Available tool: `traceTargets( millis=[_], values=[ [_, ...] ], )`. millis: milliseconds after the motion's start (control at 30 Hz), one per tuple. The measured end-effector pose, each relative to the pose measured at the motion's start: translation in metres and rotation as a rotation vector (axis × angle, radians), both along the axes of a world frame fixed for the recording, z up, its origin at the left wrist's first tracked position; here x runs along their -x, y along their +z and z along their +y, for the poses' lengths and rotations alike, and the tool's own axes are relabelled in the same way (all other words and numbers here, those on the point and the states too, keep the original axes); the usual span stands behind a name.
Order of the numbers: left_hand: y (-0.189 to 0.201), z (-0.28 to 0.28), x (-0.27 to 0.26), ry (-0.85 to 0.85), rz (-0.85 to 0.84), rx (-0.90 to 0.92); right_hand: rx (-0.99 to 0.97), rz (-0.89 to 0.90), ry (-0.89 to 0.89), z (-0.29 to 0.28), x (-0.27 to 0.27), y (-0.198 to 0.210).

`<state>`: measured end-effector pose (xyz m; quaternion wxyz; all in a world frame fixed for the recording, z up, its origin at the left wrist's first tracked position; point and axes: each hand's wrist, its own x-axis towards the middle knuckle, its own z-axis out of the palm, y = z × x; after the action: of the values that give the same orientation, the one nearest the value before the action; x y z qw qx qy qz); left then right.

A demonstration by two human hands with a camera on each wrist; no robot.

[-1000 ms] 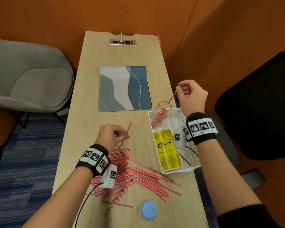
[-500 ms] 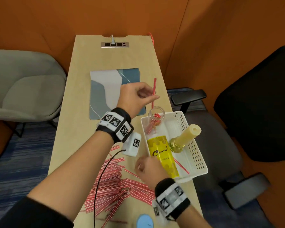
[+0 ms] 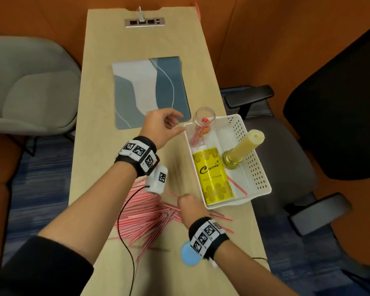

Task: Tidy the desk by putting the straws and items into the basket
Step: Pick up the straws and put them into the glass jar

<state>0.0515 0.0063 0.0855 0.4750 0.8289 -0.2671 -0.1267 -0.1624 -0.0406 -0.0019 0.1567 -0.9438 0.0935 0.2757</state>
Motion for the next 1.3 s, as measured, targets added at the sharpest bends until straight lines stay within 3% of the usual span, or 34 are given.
traceTargets(
  millis=[267, 433, 633, 833, 1033, 1167, 1300],
  values=[
    [-0.059, 0.105, 0.054, -0.054, 0.115, -0.648, -0.012, -0.062, -0.04, 0.002, 0.004, 0.001],
    [-0.078, 0.135, 0.076, -0.053, 0.148, -0.784, 0.027, -0.1, -0.014, 0.005, 0.008, 0.007],
    [-0.091, 0.139, 0.084, -0.032, 0.114, -0.756, 0.089, -0.126, -0.041, 0.005, 0.01, 0.014],
    [-0.096, 0.141, 0.085, -0.045, 0.083, -0.745, -0.117, -0.261, -0.247, -0.005, -0.002, 0.045],
    [-0.093, 0.146, 0.083, -0.064, 0.027, -0.772, -0.391, -0.472, -0.453, -0.04, -0.039, 0.113],
    [-0.076, 0.141, 0.079, -0.087, -0.011, -0.707, -0.376, -0.768, -0.554, -0.074, -0.065, 0.16],
    [-0.035, 0.121, 0.063, -0.02, -0.073, -0.408, -0.345, -1.085, -0.688, -0.113, -0.091, 0.188]
  ],
)
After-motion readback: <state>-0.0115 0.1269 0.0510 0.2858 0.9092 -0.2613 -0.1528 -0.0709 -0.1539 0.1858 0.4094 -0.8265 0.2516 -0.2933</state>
